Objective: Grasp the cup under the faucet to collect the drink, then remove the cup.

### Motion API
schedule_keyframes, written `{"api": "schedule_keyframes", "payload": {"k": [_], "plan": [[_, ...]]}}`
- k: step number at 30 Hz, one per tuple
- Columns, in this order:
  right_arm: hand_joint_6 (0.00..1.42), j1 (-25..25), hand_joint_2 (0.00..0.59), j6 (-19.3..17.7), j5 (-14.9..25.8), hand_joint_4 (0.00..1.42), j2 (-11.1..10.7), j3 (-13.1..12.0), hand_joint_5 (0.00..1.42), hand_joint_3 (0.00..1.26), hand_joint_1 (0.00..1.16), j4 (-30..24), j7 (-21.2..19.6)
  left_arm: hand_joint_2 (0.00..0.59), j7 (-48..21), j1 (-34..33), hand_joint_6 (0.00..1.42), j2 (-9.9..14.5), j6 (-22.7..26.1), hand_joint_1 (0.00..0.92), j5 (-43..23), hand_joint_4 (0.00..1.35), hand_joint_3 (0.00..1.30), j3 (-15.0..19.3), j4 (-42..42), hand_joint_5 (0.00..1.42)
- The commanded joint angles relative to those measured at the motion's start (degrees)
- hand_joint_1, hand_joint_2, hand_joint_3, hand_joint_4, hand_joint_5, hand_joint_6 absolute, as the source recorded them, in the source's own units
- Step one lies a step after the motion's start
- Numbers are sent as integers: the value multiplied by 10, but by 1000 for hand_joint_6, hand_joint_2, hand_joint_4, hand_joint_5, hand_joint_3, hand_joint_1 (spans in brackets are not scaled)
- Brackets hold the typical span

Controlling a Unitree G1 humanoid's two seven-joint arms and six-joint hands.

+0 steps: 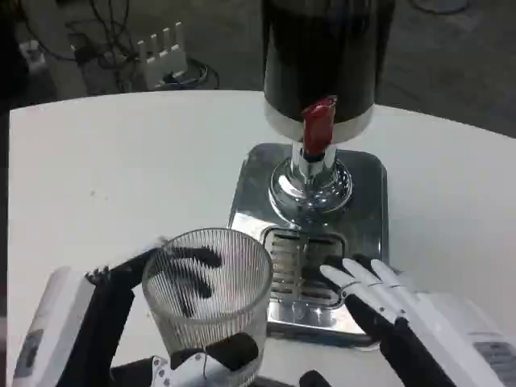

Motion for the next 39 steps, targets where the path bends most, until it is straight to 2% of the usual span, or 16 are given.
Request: {"api": "schedule_keyframes", "payload": {"k": [1, 12, 19, 25, 30, 34, 39], "plan": [[0, -5, 428, 8, 8, 62, 3, -2, 0, 143, 566, -4, 6, 77, -1, -4, 601, 1, -9, 477, -3, 818, 775, 1, -8, 799], [0, -4, 428, 13, 17, 63, -2, -8, 0, 147, 566, -6, 5, 79, -3, -8, 641, 4, -10, 482, 0, 824, 781, 1, -6, 816], [0, -5, 428, 16, 9, 66, 0, -1, 0, 151, 565, -7, 10, 79, 14, -15, 644, -1, -21, 483, 11, 824, 781, 6, 9, 822], [0, 0, 428, 20, 4, 72, 7, -1, 0, 152, 565, -9, 9, 79, 52, -45, 667, -2, -36, 489, 24, 834, 790, 28, 79, 862], [0, 11, 428, 19, 9, 78, 11, -13, 0, 153, 564, -11, 5, 80, 76, -101, 705, 11, -36, 483, 49, 835, 782, 26, 157, 883], [0, 13, 428, 20, 12, 82, 13, -19, 0, 159, 564, -11, 7, 80, 82, -169, 721, 30, -33, 482, 64, 845, 781, 16, 227, 893], [0, 21, 430, 18, 17, 83, 16, -24, 0, 163, 564, -11, 5, 80, 92, -249, 728, 41, -22, 482, 80, 846, 781, -2, 300, 896]]}}
